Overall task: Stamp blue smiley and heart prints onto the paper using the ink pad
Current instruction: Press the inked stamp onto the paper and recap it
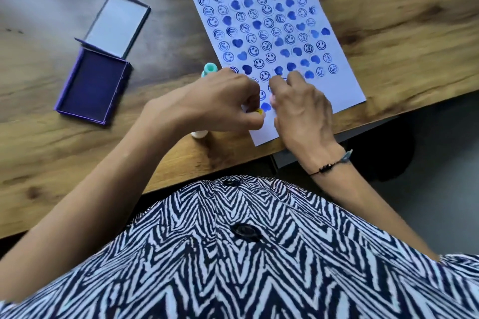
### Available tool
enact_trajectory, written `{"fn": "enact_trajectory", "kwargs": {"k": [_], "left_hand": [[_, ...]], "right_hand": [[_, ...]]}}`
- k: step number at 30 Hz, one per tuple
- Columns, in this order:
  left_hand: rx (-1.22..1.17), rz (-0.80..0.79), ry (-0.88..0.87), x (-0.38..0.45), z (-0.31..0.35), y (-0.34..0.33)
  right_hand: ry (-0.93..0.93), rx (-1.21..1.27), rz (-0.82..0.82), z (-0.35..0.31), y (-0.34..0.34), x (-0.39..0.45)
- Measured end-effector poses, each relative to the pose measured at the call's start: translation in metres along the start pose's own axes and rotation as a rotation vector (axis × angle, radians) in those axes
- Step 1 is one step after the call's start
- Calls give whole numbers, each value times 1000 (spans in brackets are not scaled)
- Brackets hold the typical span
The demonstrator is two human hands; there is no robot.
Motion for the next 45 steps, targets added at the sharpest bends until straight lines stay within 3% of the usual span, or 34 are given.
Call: {"fn": "enact_trajectory", "kwargs": {"k": [15,21,26,29,35,45], "left_hand": [[19,26,22,-2,-2,-4],[-95,93,-9,-5,-4,1],[-560,325,0,-13,-6,18],[-867,366,3,-18,-6,20],[-1006,374,-34,-24,-1,17],[-828,428,16,-42,-3,21]], "right_hand": [[63,64,-27,2,-1,2],[-265,760,155,62,23,-2],[-378,1373,29,54,18,-22],[-364,1561,-3,39,20,-26],[-312,1549,75,26,32,-28],[-259,1596,84,9,28,-30]]}}
Point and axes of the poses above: each hand's wrist, its own x-axis towards the middle knuckle, its own y-axis out of the back of the hand, z = x × y, the point moved 8 cm from there along x, towards the middle knuckle, and after that the axes turned 10 degrees about -x, right-handed, at the moved point
